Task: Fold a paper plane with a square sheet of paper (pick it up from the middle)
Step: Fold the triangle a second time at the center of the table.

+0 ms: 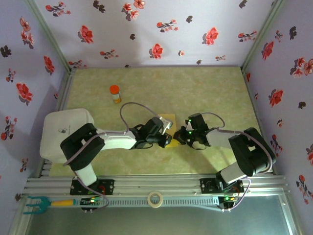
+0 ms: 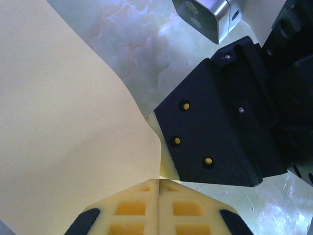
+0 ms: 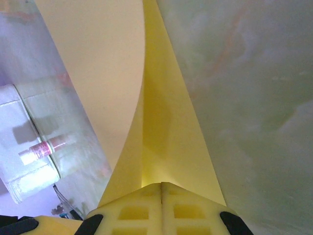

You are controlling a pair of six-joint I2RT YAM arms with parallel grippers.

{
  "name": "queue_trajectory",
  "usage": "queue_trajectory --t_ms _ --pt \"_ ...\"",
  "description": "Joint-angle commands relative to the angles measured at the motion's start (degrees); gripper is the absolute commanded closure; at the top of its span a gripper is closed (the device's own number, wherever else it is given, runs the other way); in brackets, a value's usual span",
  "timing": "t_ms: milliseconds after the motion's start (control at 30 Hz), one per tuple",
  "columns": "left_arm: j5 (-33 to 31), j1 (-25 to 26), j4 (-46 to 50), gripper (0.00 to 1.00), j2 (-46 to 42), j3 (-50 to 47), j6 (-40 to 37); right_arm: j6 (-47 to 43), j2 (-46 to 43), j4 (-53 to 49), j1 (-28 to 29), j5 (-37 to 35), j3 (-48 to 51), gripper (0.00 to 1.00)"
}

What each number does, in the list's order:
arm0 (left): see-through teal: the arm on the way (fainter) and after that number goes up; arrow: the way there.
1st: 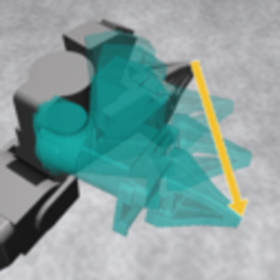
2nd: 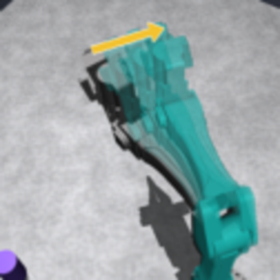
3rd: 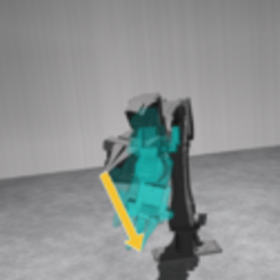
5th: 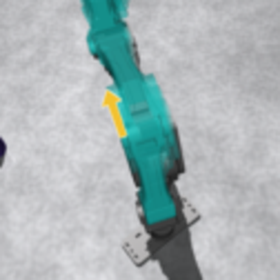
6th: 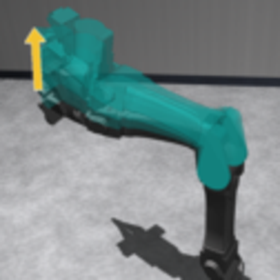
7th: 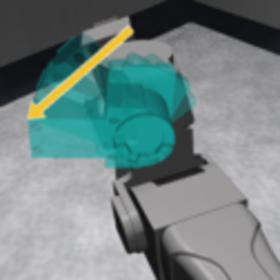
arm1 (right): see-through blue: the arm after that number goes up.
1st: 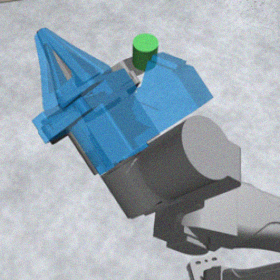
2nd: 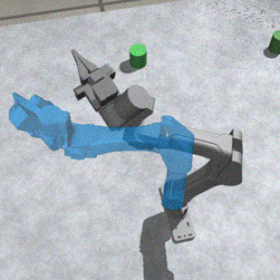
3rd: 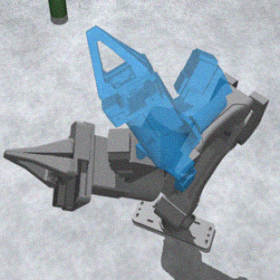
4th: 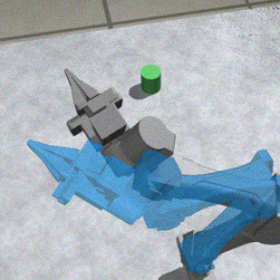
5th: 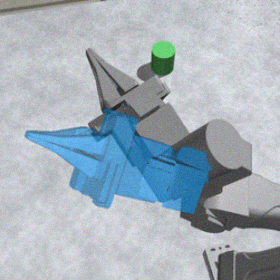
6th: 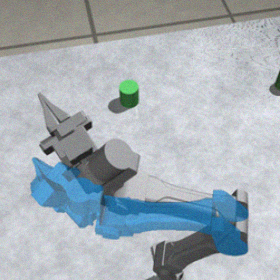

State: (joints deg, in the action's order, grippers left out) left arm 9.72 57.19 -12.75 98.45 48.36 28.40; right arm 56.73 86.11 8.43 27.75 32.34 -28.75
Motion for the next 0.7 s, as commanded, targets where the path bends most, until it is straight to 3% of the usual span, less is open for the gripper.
queue_trajectory --t_ms 0,200,667 --pt "0.9 -0.74 1.49 1.0 0.26 2.04 -0.16 -3.51 1.28 -4.39 0.24 -0.94 -0.34 0.99" --pt "1.52 -2.97 3.24 1.0 0.55 2.35 -1.42 -8.43 2.43 -11.35 -0.67 -3.29 -0.93 1.0" --pt "3.51 -6.3 6.69 1.0 4.56 5.58 -3.26 -11.44 1.42 -16.29 -1.12 -4.45 -3.66 1.0"
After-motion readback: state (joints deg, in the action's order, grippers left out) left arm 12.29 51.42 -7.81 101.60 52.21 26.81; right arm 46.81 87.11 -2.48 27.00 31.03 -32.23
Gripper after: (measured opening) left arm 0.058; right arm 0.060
